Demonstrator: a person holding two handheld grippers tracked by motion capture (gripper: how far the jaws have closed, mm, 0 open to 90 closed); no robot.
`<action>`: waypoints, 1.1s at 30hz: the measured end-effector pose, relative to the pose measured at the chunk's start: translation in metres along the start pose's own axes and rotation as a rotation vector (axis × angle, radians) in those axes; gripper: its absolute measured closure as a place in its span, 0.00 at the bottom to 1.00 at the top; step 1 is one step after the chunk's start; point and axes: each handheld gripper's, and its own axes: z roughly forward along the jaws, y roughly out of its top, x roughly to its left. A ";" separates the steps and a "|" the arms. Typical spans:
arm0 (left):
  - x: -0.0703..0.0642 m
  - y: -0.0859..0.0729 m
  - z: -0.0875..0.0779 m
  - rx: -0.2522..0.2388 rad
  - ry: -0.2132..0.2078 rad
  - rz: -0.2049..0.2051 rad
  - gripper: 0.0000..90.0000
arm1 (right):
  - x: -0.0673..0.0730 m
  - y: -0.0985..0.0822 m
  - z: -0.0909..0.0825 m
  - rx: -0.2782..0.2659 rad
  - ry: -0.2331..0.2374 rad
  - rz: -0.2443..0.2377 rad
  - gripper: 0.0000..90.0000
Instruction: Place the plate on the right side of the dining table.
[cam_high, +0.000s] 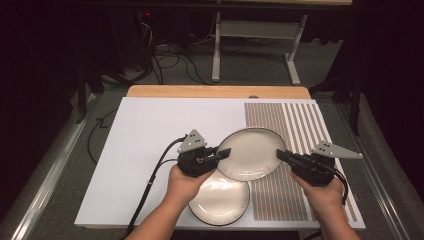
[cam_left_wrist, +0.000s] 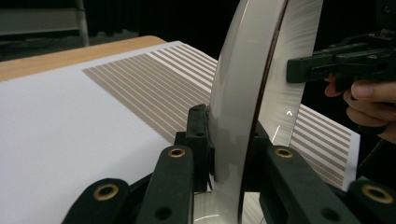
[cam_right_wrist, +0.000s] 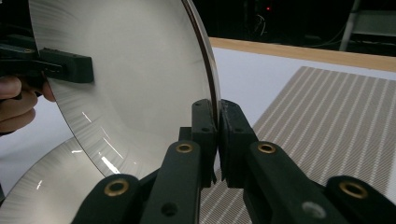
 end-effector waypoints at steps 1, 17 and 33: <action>0.000 0.001 0.003 0.004 -0.004 0.002 0.87 | -0.003 -0.001 -0.003 -0.002 -0.007 0.003 0.98; -0.016 0.017 0.062 0.102 -0.028 0.037 0.87 | -0.041 -0.020 -0.033 -0.007 -0.086 0.057 0.98; -0.023 0.022 0.114 0.172 -0.042 0.034 0.84 | -0.070 -0.036 -0.053 -0.007 -0.173 0.087 0.98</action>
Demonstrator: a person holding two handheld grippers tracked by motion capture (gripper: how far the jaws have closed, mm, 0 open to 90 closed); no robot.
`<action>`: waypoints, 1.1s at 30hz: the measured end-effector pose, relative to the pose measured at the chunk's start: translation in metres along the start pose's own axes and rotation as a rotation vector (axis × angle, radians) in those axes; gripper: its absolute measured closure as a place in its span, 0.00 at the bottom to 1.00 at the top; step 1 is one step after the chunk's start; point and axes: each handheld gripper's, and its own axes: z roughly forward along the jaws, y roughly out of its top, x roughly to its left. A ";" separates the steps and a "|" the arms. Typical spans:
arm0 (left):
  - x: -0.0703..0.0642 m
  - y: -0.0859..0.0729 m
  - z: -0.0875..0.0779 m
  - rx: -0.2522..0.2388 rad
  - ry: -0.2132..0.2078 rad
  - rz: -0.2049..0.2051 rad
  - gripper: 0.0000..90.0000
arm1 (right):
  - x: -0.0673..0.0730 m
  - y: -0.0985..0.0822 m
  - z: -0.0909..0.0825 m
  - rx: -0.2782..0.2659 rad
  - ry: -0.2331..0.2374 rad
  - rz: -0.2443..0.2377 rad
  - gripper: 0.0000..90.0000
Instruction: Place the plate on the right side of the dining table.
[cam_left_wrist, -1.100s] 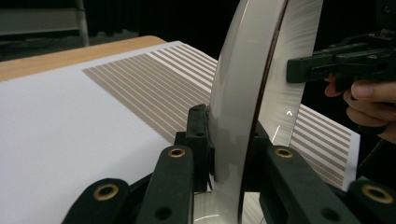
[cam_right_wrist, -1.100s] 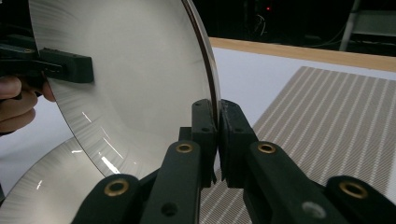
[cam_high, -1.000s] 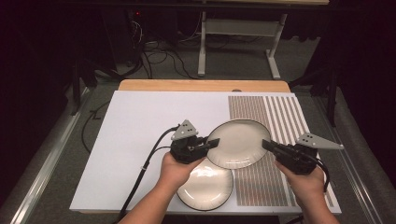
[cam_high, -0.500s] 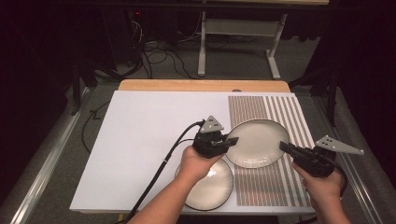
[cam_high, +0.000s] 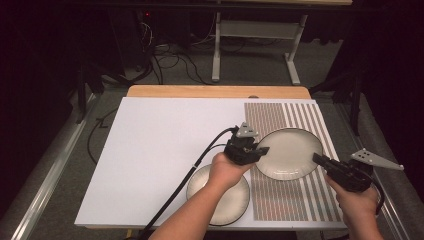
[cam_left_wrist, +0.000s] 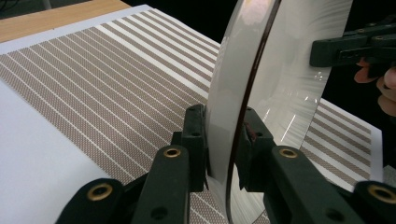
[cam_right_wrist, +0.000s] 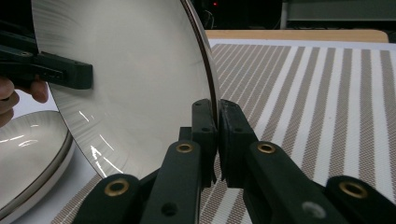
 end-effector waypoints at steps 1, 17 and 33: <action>0.000 0.001 0.002 0.003 0.000 0.002 0.84 | -0.002 -0.001 -0.001 -0.002 -0.004 0.003 0.98; 0.003 0.001 0.042 0.068 0.011 -0.026 0.82 | -0.022 -0.013 0.000 0.037 -0.070 0.039 0.98; 0.002 -0.002 0.055 0.109 0.032 -0.037 0.81 | -0.027 -0.021 0.002 0.062 -0.103 0.040 0.98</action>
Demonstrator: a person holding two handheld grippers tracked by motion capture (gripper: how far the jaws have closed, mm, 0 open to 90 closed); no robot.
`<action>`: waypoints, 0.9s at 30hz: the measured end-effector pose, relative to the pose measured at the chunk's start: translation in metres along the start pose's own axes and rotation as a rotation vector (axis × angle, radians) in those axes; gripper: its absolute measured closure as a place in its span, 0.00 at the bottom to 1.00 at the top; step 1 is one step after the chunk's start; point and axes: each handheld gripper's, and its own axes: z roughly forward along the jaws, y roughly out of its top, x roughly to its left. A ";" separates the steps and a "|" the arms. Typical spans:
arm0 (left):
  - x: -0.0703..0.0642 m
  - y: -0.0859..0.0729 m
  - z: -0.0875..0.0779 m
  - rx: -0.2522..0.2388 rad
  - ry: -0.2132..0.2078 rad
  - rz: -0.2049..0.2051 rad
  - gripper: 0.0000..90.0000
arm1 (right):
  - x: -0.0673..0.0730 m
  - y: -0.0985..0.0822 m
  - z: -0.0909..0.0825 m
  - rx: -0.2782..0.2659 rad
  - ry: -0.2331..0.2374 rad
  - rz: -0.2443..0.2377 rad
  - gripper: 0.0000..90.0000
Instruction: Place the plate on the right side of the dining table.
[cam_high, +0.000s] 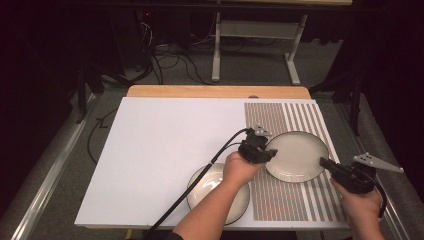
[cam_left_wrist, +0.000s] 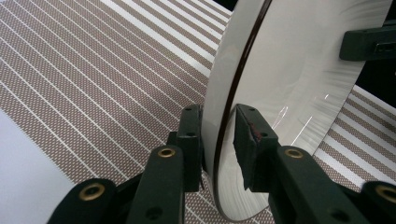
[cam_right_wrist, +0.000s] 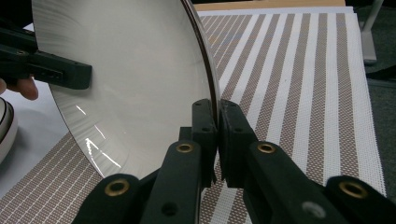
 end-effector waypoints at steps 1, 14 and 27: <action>-0.001 0.000 0.001 -0.002 0.003 0.003 0.81 | -0.001 0.000 0.000 0.001 -0.001 0.004 0.98; 0.004 -0.002 -0.025 -0.072 0.016 0.019 0.54 | -0.003 -0.001 0.002 0.005 -0.008 0.013 0.97; 0.028 -0.042 -0.109 -0.203 0.059 0.001 0.44 | -0.001 0.000 0.002 0.012 -0.022 0.002 0.97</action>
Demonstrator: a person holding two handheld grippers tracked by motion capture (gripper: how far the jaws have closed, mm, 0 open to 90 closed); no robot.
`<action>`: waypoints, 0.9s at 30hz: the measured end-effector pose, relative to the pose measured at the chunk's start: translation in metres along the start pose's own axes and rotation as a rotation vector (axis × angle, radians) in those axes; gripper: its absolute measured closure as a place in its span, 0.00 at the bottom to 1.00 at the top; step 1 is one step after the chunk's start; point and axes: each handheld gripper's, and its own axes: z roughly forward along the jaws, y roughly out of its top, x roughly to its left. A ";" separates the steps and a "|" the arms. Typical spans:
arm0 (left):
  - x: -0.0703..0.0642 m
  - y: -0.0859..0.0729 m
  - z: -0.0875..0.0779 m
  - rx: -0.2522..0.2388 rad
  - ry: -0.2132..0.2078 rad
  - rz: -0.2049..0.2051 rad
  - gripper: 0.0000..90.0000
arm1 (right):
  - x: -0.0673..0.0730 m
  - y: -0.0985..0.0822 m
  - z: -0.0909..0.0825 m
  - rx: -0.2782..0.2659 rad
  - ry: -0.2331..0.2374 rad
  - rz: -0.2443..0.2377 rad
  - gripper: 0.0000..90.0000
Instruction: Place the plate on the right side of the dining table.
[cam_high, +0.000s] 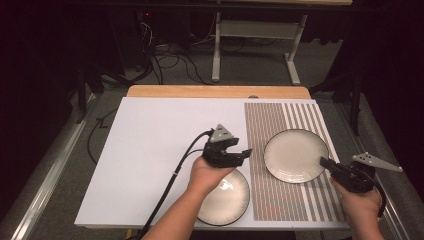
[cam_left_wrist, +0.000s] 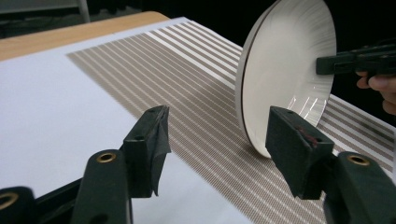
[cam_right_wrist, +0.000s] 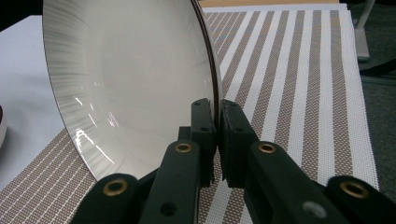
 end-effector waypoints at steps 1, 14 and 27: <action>0.002 -0.002 -0.006 -0.006 0.009 -0.001 0.43 | 0.000 0.000 0.000 -0.001 -0.001 0.000 0.97; 0.039 -0.043 -0.102 -0.065 0.153 -0.005 0.27 | 0.003 0.002 0.002 0.013 -0.026 -0.004 0.96; 0.048 -0.080 -0.150 -0.113 0.227 0.009 0.14 | -0.004 0.000 0.009 0.039 -0.045 0.014 0.94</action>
